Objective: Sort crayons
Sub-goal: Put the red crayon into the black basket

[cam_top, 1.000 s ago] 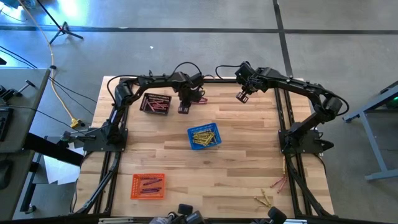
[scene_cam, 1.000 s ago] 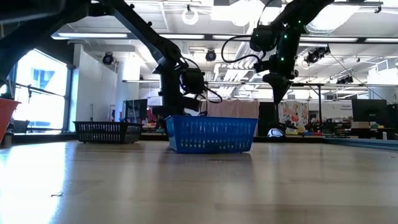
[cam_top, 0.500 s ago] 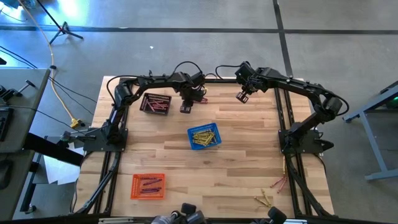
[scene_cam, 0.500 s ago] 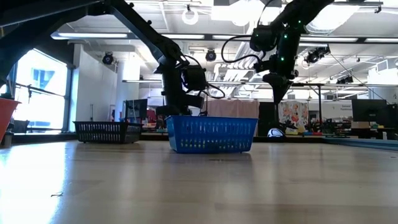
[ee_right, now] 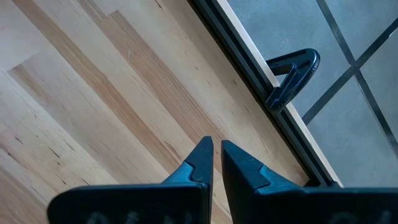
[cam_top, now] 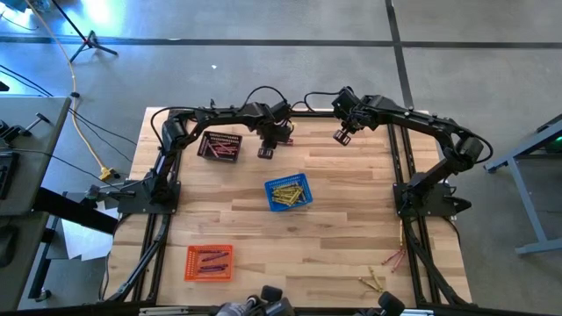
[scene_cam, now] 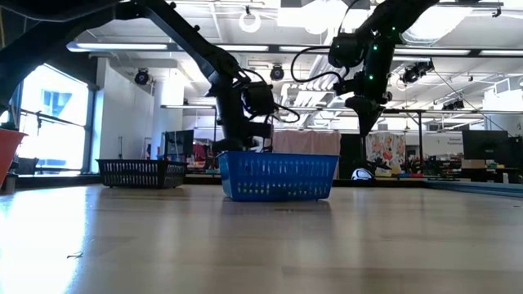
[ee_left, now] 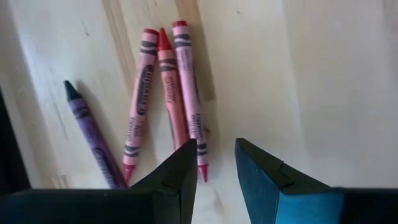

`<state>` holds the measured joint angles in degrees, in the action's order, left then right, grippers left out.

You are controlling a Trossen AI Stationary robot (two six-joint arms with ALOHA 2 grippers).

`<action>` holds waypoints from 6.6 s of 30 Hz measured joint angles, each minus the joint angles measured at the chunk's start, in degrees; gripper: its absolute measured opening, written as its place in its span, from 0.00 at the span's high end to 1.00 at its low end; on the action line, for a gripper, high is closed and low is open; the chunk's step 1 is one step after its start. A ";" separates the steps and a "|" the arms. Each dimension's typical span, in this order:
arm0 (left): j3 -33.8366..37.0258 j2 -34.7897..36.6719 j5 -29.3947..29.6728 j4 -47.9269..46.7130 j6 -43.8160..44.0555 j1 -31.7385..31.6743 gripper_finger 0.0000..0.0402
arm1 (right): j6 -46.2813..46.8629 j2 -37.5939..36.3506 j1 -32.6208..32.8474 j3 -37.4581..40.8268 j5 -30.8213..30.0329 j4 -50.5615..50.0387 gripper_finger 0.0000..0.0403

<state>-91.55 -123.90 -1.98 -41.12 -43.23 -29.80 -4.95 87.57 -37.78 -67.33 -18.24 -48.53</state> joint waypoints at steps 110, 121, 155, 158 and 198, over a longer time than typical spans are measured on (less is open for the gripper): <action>27.43 36.24 5.81 15.67 46.12 -5.23 0.74 | 0.00 0.00 0.00 -0.02 0.02 1.02 0.96; 13.17 13.91 0.84 13.67 40.72 -2.75 0.74 | 0.00 0.00 0.00 -0.02 0.02 1.07 0.96; -3.43 -1.21 0.54 -2.76 19.53 -3.63 0.74 | 0.00 0.00 0.00 -0.02 -0.76 1.97 0.96; -3.50 -1.96 0.55 -2.14 18.24 -3.63 0.74 | 0.01 0.00 -0.02 -0.02 -0.76 2.68 0.96; -3.08 -1.70 -6.72 -13.45 18.66 -2.61 1.00 | 0.00 0.00 -0.02 -0.02 -0.61 2.99 0.96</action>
<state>-94.63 -125.59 -8.69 -54.57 -24.57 -32.41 -4.95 87.57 -37.80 -67.35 -18.85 -45.54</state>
